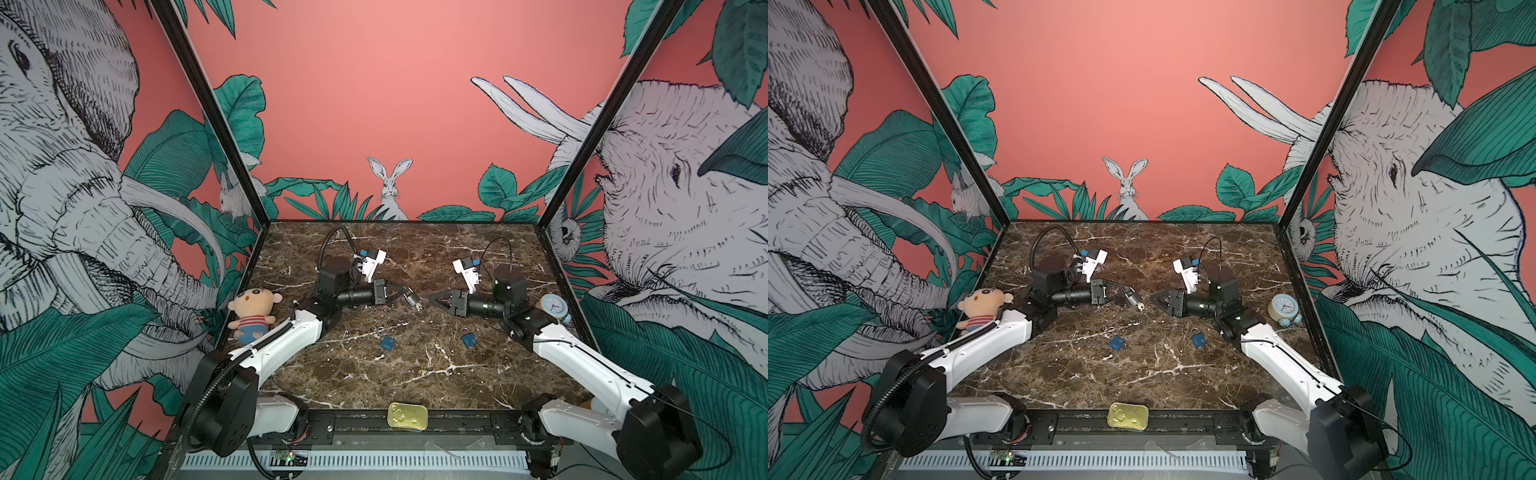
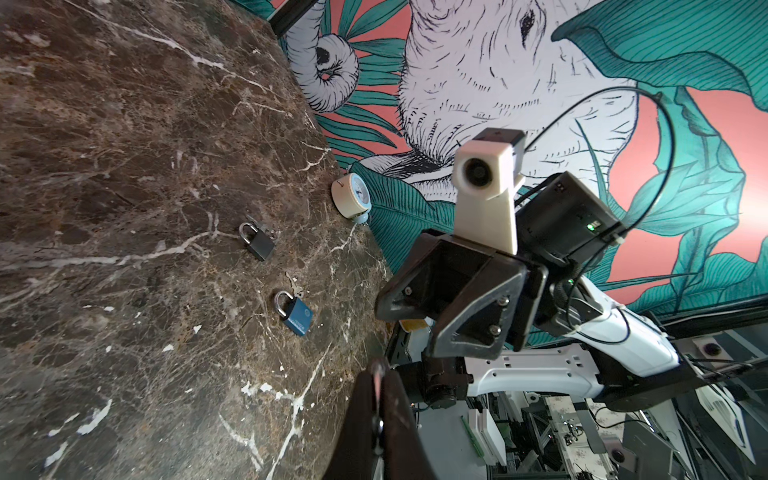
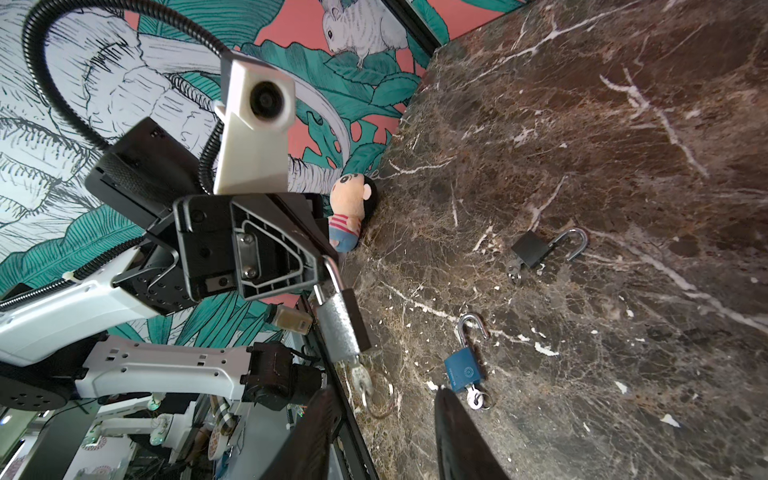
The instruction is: Lock with the key
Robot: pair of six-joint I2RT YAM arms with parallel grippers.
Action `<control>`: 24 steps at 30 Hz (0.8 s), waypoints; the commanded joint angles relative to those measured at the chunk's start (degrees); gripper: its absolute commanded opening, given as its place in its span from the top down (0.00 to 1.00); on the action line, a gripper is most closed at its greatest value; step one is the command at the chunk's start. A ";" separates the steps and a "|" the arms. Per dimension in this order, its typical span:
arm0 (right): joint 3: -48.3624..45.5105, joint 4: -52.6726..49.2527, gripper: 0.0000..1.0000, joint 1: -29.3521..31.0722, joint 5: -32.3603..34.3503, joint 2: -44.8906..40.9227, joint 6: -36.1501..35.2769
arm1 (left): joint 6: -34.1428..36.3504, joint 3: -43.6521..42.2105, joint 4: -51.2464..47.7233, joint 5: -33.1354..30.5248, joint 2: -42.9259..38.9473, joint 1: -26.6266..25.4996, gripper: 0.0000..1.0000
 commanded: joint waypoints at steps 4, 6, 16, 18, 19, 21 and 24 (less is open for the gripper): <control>0.89 4.42 0.59 1.11 -4.11 2.42 0.14 | -1.76 1.82 2.56 1.88 -0.47 0.47 1.00; 0.97 5.64 0.59 1.96 -4.50 2.86 0.72 | -2.08 1.80 2.77 1.41 -0.32 0.38 1.00; 1.39 8.04 0.59 4.94 -3.75 3.85 1.78 | -4.61 1.69 6.50 1.40 0.80 0.39 1.00; 1.61 8.20 0.60 5.11 -3.82 4.15 1.93 | -4.67 1.56 6.74 1.20 0.81 0.38 1.00; 1.77 8.25 0.61 5.16 -3.84 4.20 1.87 | -4.73 1.42 6.83 1.16 0.80 0.38 1.00; 1.89 8.27 0.62 5.27 -3.71 4.23 1.99 | -4.95 1.22 7.00 1.15 0.61 0.38 1.00; 2.06 8.29 0.68 5.38 -3.66 4.46 2.02 | -4.90 0.96 7.02 0.75 0.35 0.38 1.00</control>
